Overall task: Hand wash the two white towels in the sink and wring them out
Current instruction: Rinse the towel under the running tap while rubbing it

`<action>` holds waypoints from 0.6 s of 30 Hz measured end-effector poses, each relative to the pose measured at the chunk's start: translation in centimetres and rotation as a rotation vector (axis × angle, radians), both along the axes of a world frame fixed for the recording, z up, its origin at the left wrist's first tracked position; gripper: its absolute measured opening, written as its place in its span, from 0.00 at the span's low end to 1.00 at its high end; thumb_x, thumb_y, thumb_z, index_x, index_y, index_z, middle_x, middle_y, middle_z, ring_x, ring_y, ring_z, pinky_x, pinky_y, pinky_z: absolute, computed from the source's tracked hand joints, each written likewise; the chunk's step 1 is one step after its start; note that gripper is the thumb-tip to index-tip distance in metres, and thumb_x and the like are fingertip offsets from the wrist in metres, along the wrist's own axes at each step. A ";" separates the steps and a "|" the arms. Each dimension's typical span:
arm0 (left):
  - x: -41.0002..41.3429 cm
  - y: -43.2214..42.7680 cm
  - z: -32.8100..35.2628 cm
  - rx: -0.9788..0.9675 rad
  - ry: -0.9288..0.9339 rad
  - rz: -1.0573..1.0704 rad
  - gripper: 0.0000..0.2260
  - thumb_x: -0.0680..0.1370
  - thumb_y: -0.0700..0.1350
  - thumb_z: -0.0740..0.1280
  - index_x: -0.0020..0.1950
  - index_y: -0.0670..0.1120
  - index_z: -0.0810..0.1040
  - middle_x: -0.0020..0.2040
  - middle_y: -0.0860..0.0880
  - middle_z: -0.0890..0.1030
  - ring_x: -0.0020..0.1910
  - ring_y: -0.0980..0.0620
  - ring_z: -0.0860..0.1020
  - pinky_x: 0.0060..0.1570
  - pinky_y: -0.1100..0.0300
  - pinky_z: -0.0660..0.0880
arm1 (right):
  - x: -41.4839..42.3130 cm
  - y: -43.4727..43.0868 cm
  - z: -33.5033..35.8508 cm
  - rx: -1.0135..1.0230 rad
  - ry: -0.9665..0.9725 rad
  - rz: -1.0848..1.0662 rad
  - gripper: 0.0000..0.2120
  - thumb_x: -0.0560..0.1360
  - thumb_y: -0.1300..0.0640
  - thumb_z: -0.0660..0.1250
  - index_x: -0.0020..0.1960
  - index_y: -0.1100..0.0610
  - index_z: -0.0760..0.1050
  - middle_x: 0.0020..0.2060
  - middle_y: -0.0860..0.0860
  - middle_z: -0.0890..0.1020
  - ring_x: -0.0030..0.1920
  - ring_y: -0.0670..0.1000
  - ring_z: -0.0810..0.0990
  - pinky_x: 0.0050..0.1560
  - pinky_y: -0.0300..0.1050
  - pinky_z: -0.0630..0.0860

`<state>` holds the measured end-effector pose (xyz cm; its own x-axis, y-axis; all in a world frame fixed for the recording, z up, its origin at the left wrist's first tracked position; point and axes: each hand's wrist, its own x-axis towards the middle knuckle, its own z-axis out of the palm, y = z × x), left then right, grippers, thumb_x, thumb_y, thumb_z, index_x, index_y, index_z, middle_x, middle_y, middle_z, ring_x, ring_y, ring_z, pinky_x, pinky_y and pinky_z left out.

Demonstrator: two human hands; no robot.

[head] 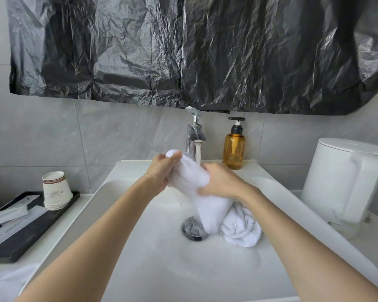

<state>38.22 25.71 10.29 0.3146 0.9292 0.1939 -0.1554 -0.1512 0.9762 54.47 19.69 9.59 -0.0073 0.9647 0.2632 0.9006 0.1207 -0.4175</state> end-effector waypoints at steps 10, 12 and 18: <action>1.3 -1.6 -2.0 0.228 0.460 -0.305 0.27 0.76 0.72 0.53 0.69 0.62 0.70 0.70 0.62 0.69 0.71 0.62 0.64 0.71 0.59 0.56 | 0.8 -1.2 1.9 0.013 0.465 -0.013 0.24 0.71 0.63 0.69 0.59 0.54 0.59 0.43 0.48 0.66 0.43 0.46 0.69 0.41 0.43 0.68; 2.2 -2.2 -2.6 0.230 0.340 -0.267 0.22 0.80 0.65 0.53 0.66 0.55 0.72 0.63 0.58 0.75 0.62 0.63 0.72 0.62 0.63 0.66 | 0.7 -1.0 1.9 0.026 0.574 -0.028 0.24 0.70 0.62 0.69 0.58 0.52 0.60 0.46 0.50 0.68 0.45 0.48 0.71 0.41 0.43 0.70; 4.0 -1.3 -2.5 0.351 0.451 0.068 0.25 0.77 0.69 0.54 0.49 0.48 0.75 0.37 0.51 0.75 0.40 0.48 0.76 0.42 0.57 0.69 | 1.2 -0.7 1.9 0.020 0.601 -0.007 0.22 0.68 0.58 0.70 0.57 0.51 0.63 0.46 0.50 0.72 0.46 0.50 0.74 0.43 0.44 0.71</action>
<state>42.20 24.39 7.75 0.3797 0.8542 0.3551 0.2865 -0.4736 0.8329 55.67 19.03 11.44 0.1545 0.9589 0.2379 0.5085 0.1293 -0.8513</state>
